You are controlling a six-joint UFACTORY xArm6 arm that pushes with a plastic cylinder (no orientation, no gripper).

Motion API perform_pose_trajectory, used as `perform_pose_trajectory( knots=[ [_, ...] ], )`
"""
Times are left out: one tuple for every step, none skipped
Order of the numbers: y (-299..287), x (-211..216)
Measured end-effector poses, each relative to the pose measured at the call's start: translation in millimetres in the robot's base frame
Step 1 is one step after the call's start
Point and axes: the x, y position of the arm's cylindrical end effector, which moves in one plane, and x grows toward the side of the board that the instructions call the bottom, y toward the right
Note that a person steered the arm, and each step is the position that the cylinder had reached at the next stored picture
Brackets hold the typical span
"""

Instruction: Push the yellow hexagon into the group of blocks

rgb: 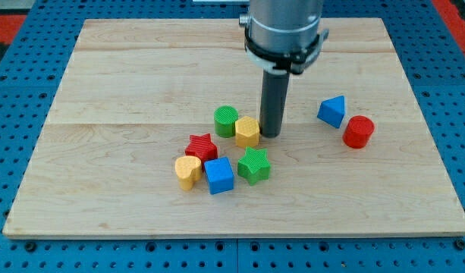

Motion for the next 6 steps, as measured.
perform_pose_trajectory(
  knots=[
    [3.5,4.1],
    [4.5,-27.4],
    [-31.5,-34.3],
    [-36.4,-10.3],
    [-38.0,5.4],
    [-19.9,3.6]
  ],
)
